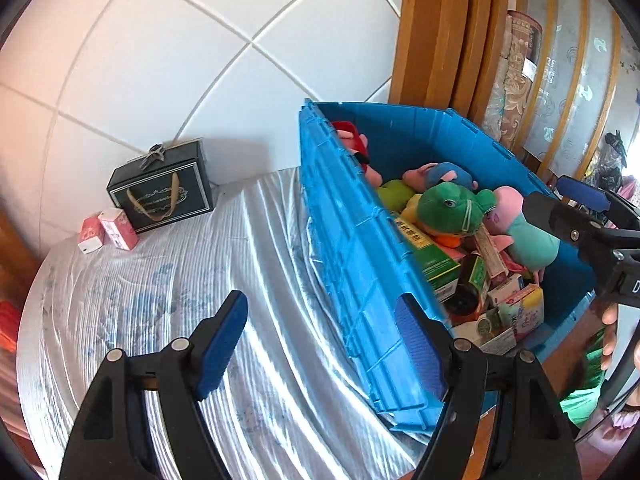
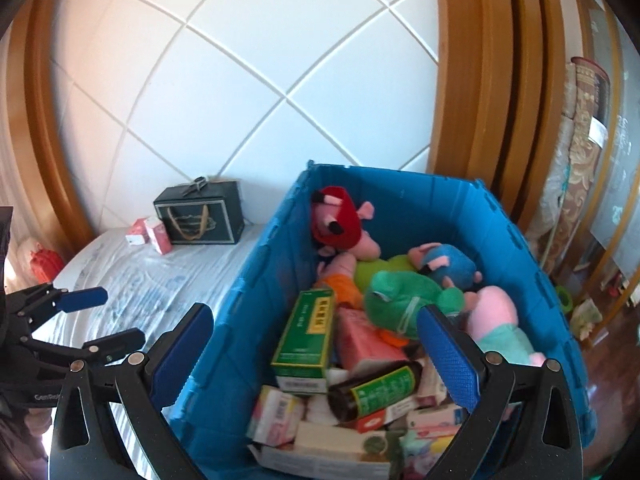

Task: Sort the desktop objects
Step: 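Move both tools back from the crate toward the tissue packs on the bed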

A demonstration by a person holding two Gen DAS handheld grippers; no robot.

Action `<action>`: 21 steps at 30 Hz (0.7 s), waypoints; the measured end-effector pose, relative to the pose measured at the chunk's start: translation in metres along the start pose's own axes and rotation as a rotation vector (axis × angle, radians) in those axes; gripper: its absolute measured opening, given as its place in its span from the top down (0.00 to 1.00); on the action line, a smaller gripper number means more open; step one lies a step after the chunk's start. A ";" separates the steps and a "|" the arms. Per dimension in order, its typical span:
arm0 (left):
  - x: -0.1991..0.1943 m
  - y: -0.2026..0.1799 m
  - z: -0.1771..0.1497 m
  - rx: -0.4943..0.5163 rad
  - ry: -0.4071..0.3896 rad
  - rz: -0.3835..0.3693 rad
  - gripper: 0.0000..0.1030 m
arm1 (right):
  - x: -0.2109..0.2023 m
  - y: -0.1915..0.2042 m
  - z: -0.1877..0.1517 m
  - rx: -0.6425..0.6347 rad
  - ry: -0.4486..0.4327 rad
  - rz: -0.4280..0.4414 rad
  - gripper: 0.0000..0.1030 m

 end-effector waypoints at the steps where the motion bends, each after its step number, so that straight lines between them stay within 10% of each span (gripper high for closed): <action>1: -0.006 0.013 -0.005 -0.012 -0.009 0.010 0.27 | -0.003 0.016 0.001 -0.010 -0.007 0.016 0.00; 21: -0.107 0.297 -0.094 -0.201 -0.055 0.253 0.27 | 0.038 0.336 0.001 -0.166 0.060 0.214 0.00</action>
Point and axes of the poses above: each gripper's, at about its wrist camera, not at the fingertips, and x roughly the way its jaws point, y to its left, z to its top, the point moved 9 cm from there along x, roughly the way its jaws point, and after that the axes turned 15 degrees about -z, right-handed, at the moved point
